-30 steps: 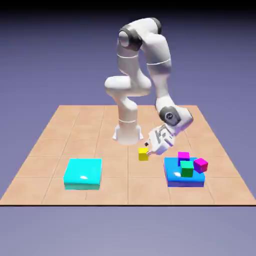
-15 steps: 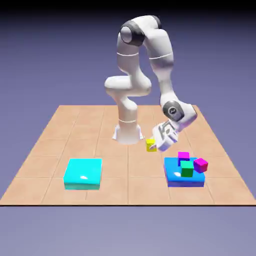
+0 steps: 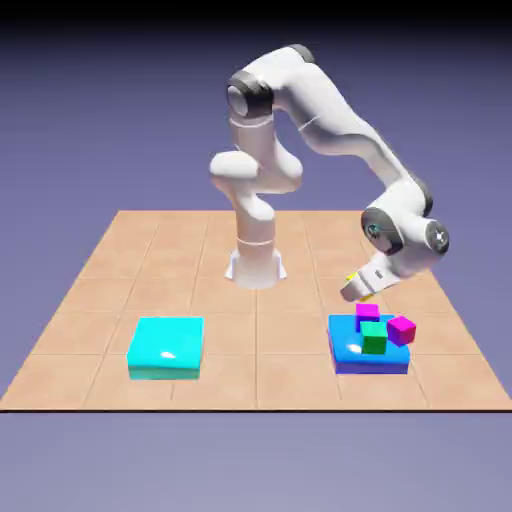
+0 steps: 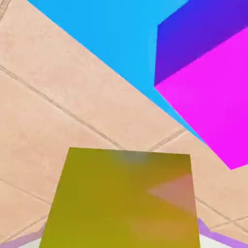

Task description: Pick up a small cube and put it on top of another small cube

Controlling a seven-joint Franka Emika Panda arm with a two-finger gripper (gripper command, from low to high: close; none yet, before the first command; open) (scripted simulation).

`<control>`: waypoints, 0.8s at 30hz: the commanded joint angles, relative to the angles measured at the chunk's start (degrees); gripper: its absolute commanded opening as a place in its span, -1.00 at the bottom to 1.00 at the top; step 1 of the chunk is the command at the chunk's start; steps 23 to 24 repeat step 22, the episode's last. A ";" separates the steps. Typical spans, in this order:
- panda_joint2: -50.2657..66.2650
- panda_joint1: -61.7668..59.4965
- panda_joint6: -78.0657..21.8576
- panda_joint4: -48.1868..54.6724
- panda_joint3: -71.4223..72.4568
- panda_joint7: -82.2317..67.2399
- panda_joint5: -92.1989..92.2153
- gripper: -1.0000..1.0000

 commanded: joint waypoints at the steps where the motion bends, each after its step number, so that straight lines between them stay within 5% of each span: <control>1: 0.41 -0.77 -0.03 1.36 -0.64 2.52 1.68 -1.00; 11: 4.51 -8.48 -0.21 14.98 -7.00 27.44 19.86 -1.00; 18: 6.44 -6.92 10.14 8.14 -8.33 28.91 20.18 -1.00; 19: 6.44 -6.92 10.14 8.14 -8.33 28.91 20.18 1.00; 24: 5.10 -8.09 5.16 11.68 -8.12 29.47 20.09 1.00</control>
